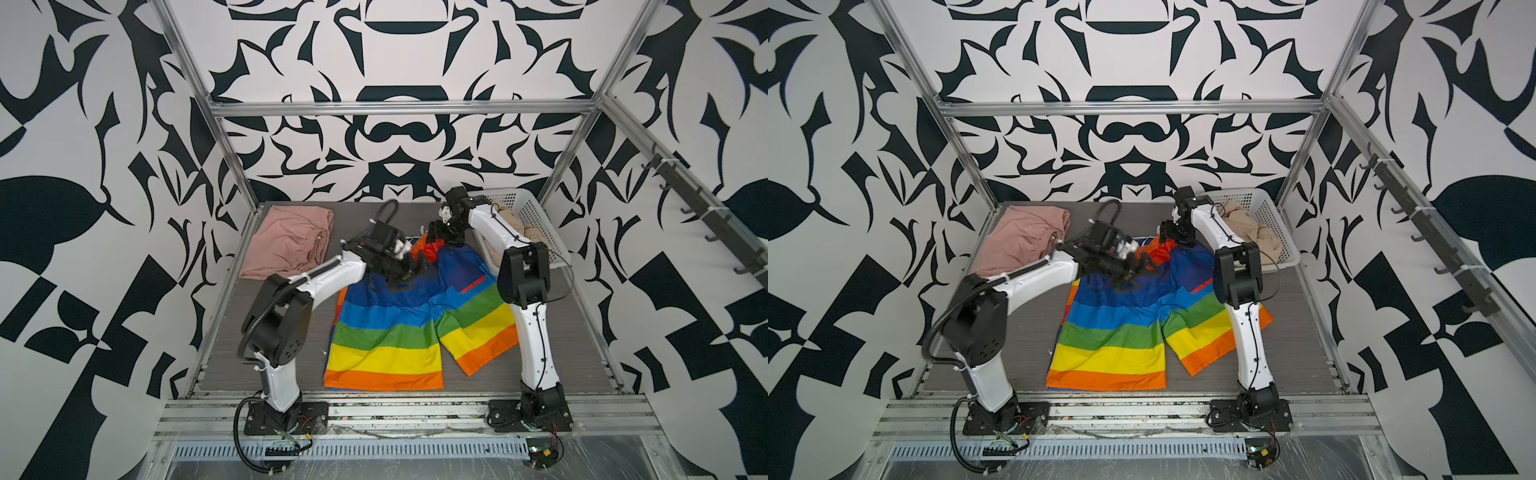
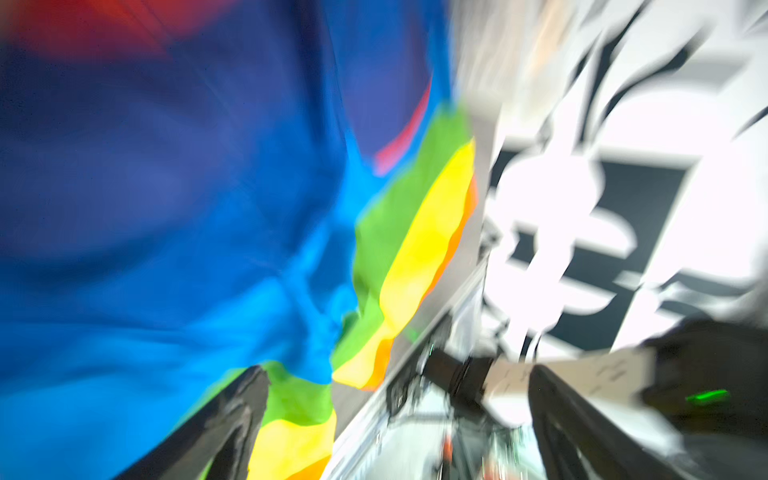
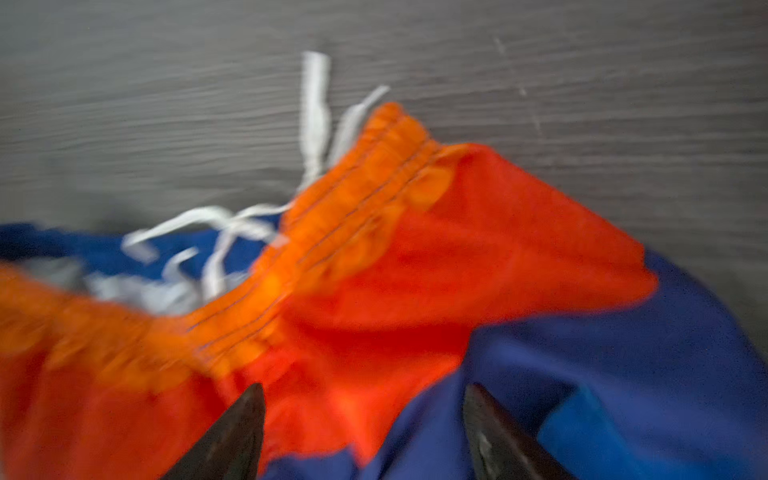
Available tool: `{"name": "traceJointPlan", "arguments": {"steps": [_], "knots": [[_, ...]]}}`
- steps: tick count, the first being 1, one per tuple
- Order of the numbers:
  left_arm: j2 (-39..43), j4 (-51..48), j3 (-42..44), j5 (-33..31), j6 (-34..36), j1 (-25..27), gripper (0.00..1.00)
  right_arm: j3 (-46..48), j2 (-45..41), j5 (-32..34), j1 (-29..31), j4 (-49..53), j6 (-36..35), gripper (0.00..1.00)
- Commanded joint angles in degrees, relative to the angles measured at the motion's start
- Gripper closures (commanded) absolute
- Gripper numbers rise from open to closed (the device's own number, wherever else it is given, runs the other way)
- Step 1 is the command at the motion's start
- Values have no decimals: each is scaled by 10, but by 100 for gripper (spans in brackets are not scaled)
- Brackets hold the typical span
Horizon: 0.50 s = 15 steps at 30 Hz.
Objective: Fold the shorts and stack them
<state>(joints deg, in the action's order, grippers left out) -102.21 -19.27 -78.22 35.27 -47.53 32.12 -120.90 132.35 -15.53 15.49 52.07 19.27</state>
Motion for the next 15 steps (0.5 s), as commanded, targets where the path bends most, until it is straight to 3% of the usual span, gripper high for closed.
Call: {"name": "traceJointPlan", "arguments": {"steps": [1, 8, 15], "knots": [[6, -86, -32, -34, 60, -54, 0, 99, -148, -36, 4, -30, 11, 22], [-162, -162, -193, -40, 115, -60, 0, 390, -322, -65, 30, -119, 39, 20], [-297, -217, -327, -49, 144, -76, 1, 586, -411, -66, 31, -153, 40, 19]]}}
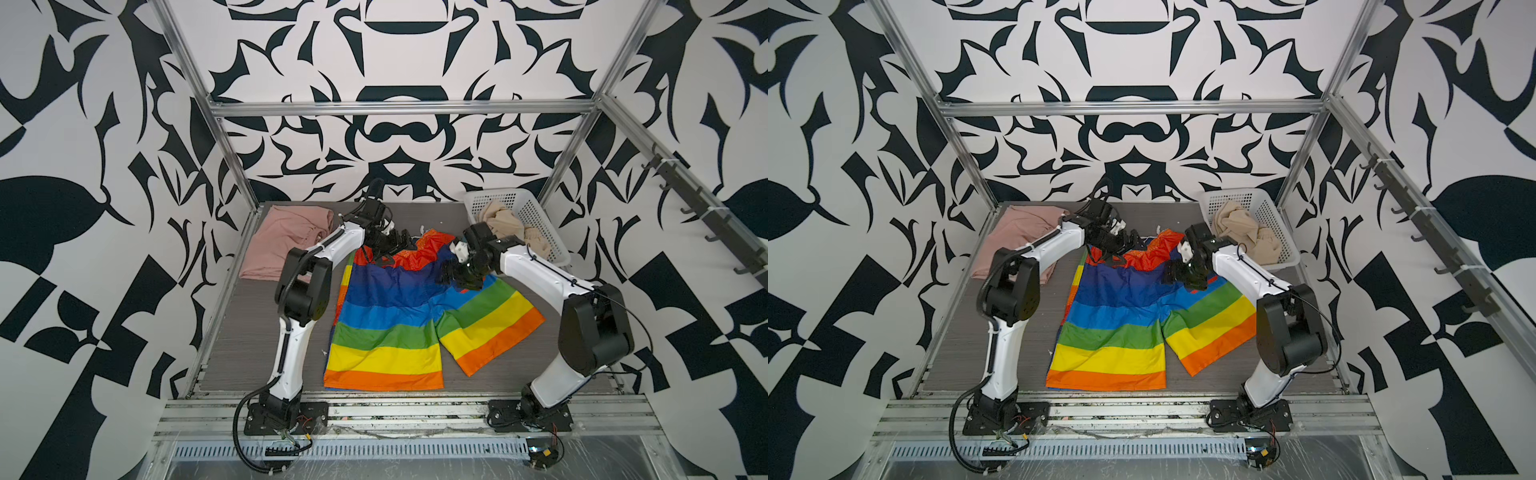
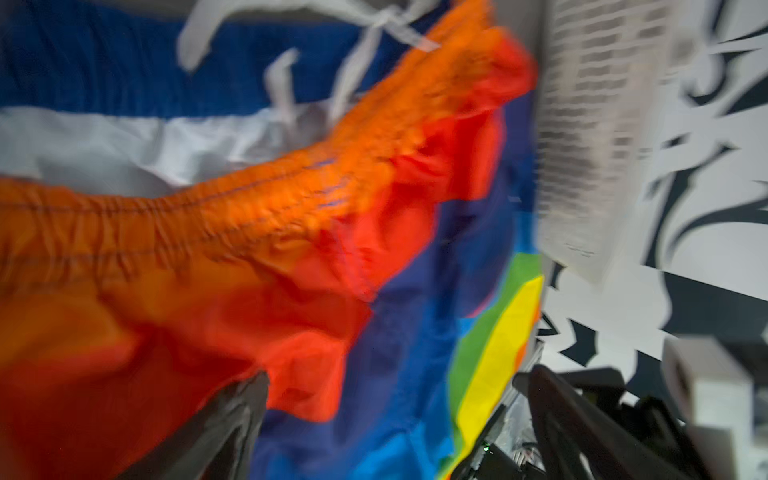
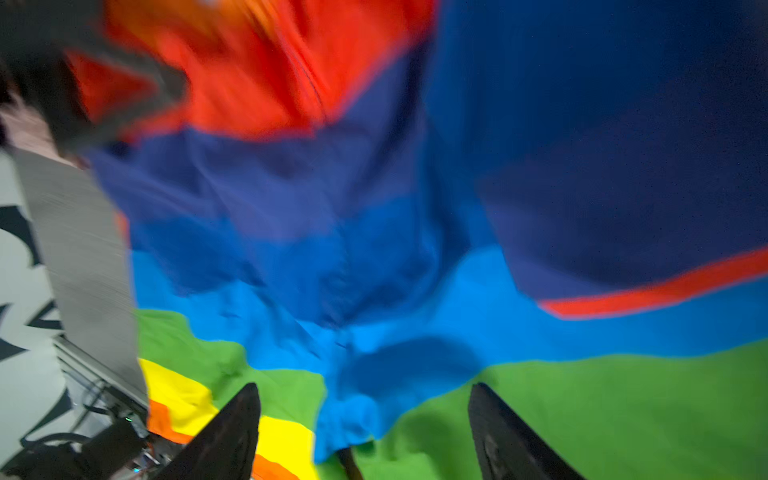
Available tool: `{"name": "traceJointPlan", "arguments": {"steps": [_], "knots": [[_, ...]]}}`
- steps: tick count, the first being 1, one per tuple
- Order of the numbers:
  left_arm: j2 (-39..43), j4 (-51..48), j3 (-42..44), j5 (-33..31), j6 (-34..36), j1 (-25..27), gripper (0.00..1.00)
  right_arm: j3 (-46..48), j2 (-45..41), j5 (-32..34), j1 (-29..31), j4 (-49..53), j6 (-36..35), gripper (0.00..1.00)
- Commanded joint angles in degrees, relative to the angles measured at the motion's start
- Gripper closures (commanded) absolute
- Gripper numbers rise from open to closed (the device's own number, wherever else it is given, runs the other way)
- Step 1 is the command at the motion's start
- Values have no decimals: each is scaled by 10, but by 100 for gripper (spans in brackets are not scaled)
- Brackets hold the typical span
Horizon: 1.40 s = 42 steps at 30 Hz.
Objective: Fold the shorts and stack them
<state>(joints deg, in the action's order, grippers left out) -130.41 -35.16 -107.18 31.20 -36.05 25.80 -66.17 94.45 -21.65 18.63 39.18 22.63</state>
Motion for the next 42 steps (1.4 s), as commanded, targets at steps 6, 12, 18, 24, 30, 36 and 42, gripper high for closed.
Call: {"name": "traceJointPlan", "arguments": {"steps": [6, 12, 18, 24, 30, 36, 42], "knots": [[-22, -53, 11, 8, 27, -70, 1, 84, -1, 0, -2, -45, 5, 18], [79, 17, 187, 28, 14, -106, 1, -12, 136, 30, -5, -42, -12, 18], [189, 175, 398, 84, -92, -62, 1, -282, 336, 63, -4, 32, -17, 18], [267, 349, 483, 109, -248, 39, 0, -680, 513, 86, -4, 197, -30, 18], [304, 202, 381, 75, -159, -13, 0, -819, 485, 63, -2, 278, -61, 18], [226, 141, 266, 70, -102, -65, 1, -500, 263, 55, -2, 160, -60, 17], [149, -7, 142, -35, 23, -119, 1, -265, 130, 32, -2, 94, -65, 17]]}}
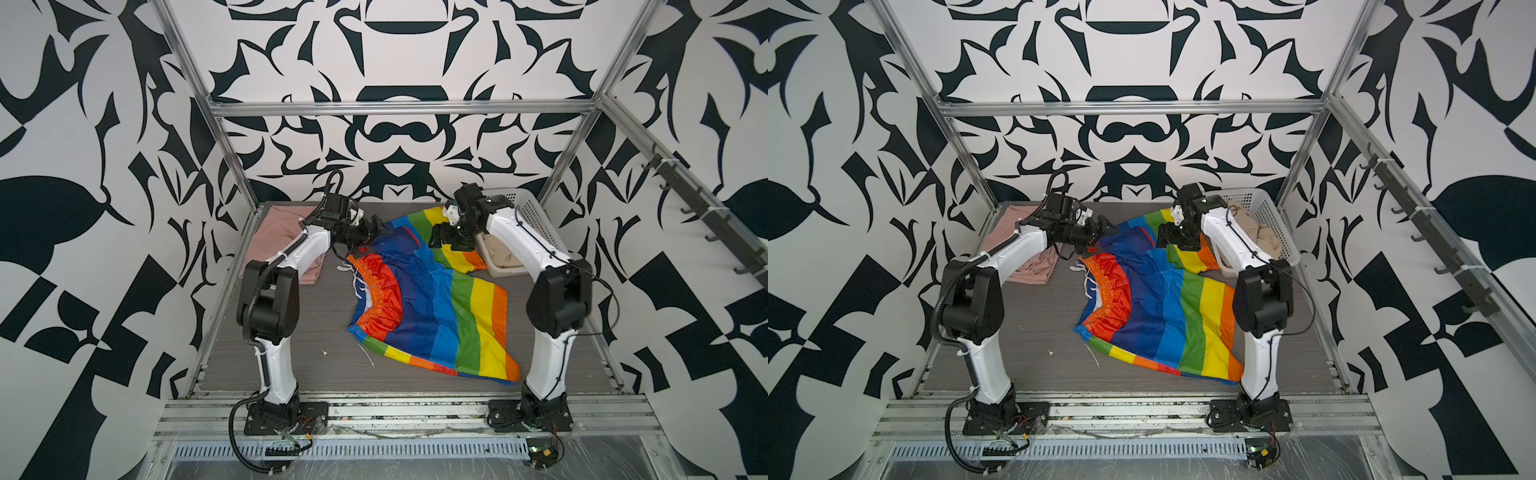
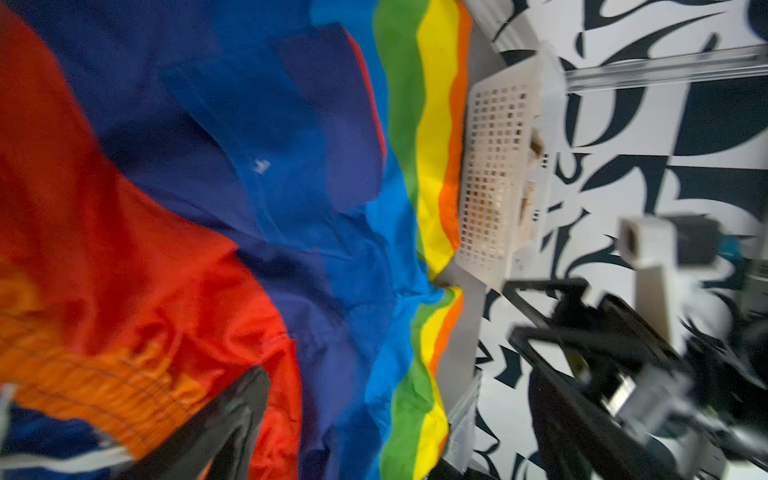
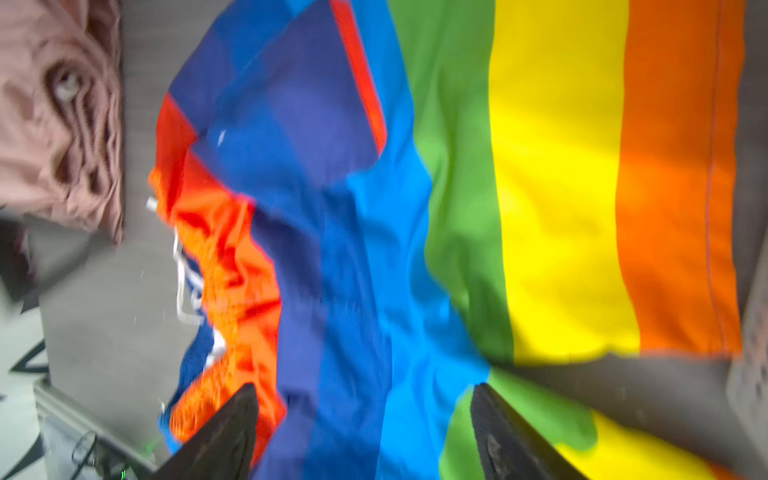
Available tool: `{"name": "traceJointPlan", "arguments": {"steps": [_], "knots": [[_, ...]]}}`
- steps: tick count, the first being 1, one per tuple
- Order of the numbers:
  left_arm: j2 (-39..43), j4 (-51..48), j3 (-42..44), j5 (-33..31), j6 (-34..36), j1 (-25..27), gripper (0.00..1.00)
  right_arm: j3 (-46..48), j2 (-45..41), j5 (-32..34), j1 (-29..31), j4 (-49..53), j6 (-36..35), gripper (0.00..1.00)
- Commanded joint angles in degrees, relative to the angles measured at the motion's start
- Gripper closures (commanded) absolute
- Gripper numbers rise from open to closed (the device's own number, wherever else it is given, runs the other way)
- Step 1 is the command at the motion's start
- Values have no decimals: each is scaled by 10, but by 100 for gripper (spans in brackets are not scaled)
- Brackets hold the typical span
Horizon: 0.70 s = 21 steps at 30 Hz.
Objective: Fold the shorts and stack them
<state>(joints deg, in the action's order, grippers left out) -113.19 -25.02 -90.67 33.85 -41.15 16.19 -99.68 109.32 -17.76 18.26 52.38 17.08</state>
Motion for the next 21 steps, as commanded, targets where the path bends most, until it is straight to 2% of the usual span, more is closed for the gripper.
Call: {"name": "traceJointPlan", "arguments": {"steps": [1, 7, 14, 18, 21], "knots": [[-29, -120, -27, -78, 86, -35, 0, 99, -33, -7, 2, -47, -9, 17], [-59, -134, -26, -115, 133, -78, 2, 202, -70, -37, 2, -93, -2, 17], [-101, -199, -69, -194, 197, -77, 7, 206, -72, -47, 0, -103, 7, 17], [-120, -201, -76, -201, 210, -77, 14, 203, -75, -58, -4, -112, 18, 17], [-133, -203, -86, -195, 217, -76, 27, 202, -74, -68, -5, -119, 26, 17]]}}
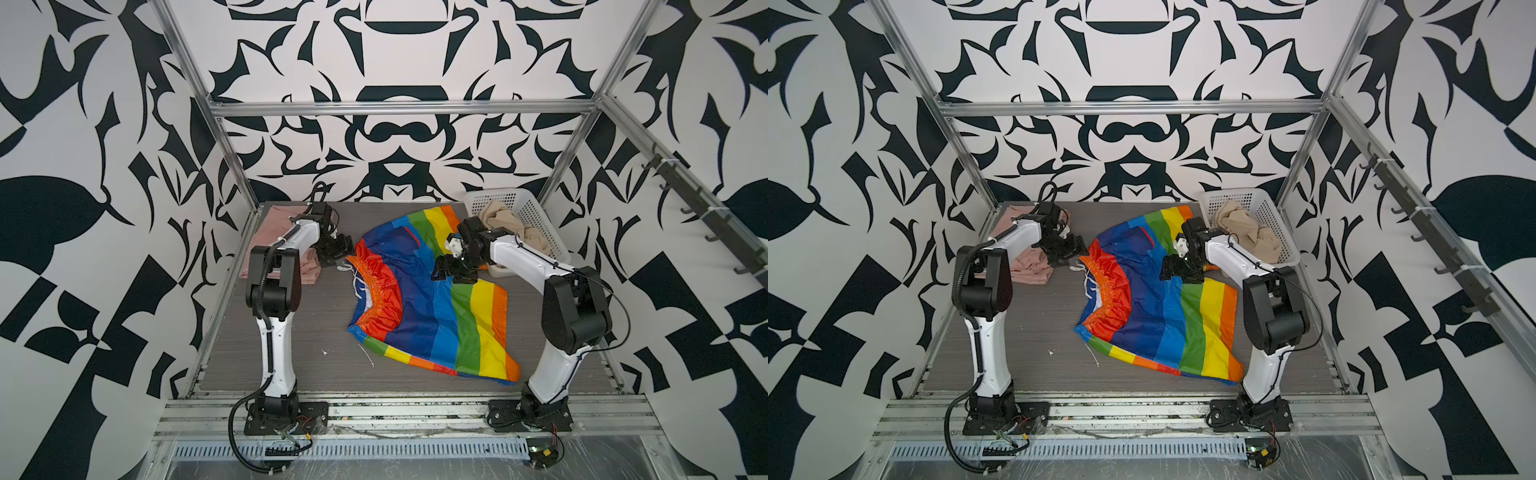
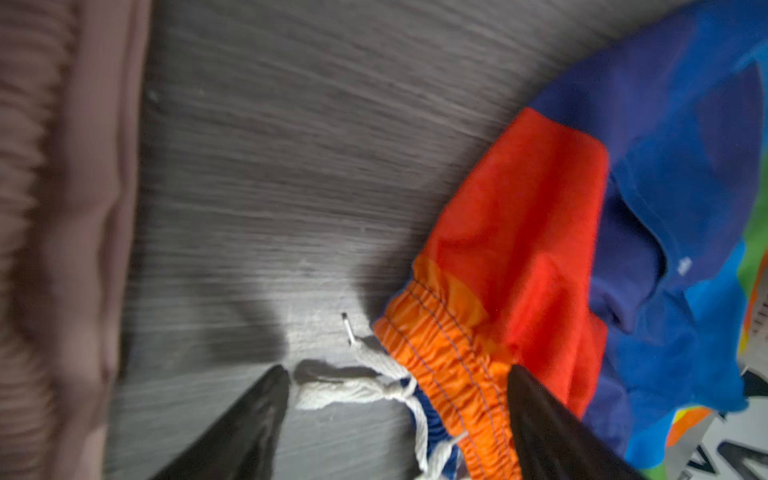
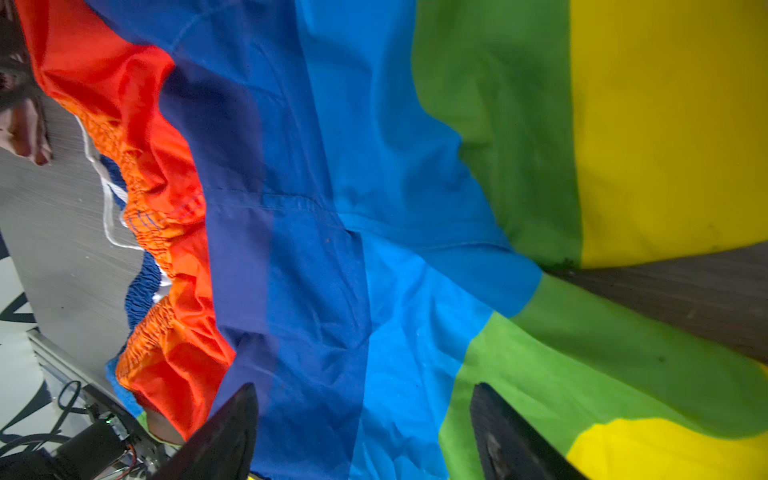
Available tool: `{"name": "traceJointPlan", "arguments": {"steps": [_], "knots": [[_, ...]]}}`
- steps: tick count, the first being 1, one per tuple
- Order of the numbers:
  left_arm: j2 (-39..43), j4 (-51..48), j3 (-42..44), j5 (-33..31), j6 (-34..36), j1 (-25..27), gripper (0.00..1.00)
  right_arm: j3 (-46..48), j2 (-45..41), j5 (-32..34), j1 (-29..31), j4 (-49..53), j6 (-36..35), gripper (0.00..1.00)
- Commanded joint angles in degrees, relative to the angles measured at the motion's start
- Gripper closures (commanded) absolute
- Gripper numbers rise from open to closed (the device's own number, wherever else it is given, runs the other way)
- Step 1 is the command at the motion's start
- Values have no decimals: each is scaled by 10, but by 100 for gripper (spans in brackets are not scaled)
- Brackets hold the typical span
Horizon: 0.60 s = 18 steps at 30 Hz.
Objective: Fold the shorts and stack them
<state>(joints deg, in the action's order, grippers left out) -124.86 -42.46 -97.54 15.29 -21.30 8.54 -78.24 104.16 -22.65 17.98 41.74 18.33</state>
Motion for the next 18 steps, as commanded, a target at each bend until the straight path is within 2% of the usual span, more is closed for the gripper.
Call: {"name": "traceJointPlan", "arguments": {"steps": [1, 6, 15, 17, 18], "knots": [[-19, -28, -18, -9, 20, 0, 29, -13, -23, -21, -2, -13, 16, 17], [-30, -21, -19, -16, 23, 4, 38, -12, -28, -24, -2, -16, 22, 18], [-49, -6, -25, -19, 20, 21, 34, 0, -26, -40, -2, -33, 35, 18], [-53, -4, -25, -19, 21, 25, 35, 3, -23, -43, -2, -36, 37, 18], [-55, -2, -24, -18, 23, 28, 39, 4, -22, -45, -3, -38, 39, 18]]}}
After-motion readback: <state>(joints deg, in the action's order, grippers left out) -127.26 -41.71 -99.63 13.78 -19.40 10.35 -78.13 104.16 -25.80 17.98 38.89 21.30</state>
